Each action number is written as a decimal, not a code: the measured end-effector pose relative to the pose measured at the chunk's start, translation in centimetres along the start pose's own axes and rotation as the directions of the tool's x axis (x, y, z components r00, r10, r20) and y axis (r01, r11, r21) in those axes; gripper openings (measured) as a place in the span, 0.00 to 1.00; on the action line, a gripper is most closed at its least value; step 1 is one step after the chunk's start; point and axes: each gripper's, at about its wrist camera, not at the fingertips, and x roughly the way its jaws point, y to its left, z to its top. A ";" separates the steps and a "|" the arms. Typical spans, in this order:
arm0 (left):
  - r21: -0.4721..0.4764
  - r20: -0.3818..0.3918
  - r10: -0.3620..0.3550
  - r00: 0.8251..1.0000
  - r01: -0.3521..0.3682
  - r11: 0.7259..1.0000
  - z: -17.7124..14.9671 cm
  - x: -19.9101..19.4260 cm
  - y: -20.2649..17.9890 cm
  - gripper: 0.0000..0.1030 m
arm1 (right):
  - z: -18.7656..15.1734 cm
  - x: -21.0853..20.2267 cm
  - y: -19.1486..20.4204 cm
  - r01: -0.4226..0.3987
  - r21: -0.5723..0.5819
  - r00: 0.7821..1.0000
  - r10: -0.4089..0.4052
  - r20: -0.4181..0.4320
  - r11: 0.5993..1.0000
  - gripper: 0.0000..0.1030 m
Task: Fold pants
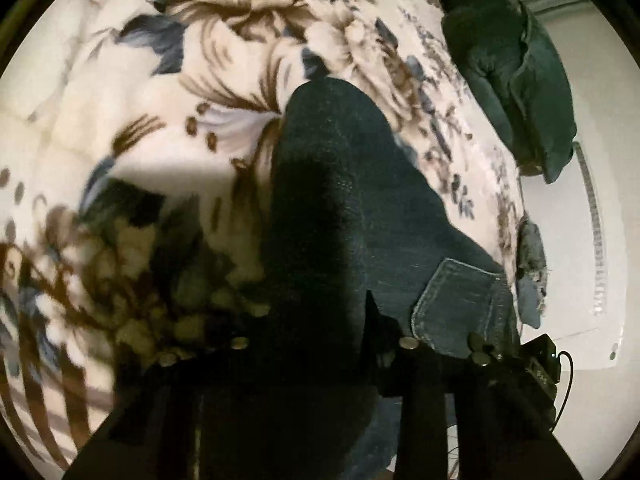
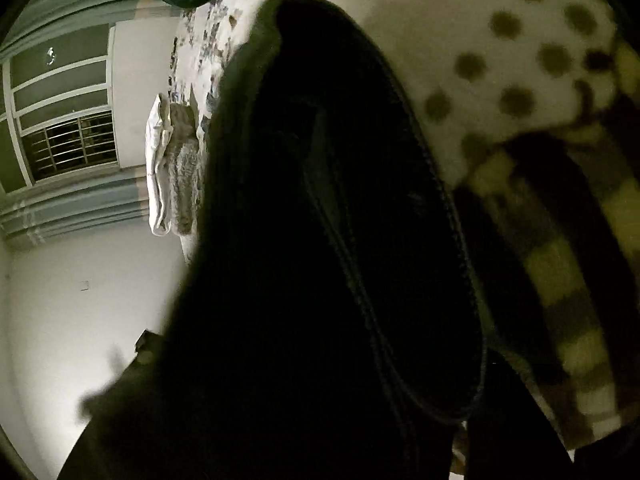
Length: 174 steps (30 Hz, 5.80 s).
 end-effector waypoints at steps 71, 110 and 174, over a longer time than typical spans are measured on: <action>0.121 0.427 0.471 0.772 -0.565 0.816 38.1 -22.4 -6.3 0.90 | 11.8 18.8 60.8 0.661 -0.536 0.750 -0.479 0.456 0.525 0.99; 0.068 0.729 0.369 0.577 -0.597 0.799 4.5 -46.9 -24.5 0.99 | -24.5 -25.9 68.9 0.621 -0.669 0.754 -0.077 0.653 0.410 1.00; 0.030 0.739 0.390 0.549 -0.606 0.795 4.0 -48.9 -23.7 1.00 | -26.4 -25.4 71.4 0.627 -0.678 0.751 -0.065 0.657 0.383 1.00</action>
